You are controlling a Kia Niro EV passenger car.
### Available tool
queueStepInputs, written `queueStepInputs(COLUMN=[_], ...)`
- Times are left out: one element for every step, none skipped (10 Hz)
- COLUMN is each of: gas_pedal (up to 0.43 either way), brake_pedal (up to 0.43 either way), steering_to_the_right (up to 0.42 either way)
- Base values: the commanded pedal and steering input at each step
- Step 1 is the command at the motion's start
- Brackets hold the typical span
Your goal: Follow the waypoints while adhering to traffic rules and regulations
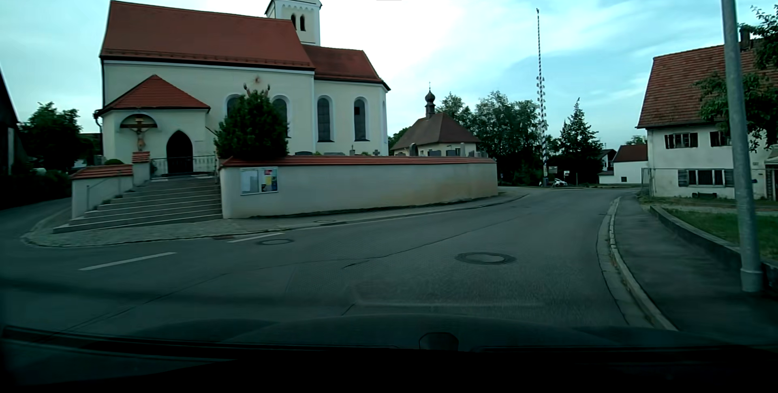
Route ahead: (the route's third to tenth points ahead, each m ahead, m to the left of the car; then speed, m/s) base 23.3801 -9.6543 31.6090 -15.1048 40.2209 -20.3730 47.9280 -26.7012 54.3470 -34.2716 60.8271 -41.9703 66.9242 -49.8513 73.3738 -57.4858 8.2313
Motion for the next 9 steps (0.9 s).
queueStepInputs(gas_pedal=[0.118,0.130,0.130,0.130,0.130,0.130,0.130,0.130,0.130], brake_pedal=[0.006,0.006,0.006,0.006,0.006,0.006,0.006,0.006,0.006], steering_to_the_right=[0.199,0.199,0.199,0.193,0.185,0.179,0.169,0.161,0.156])
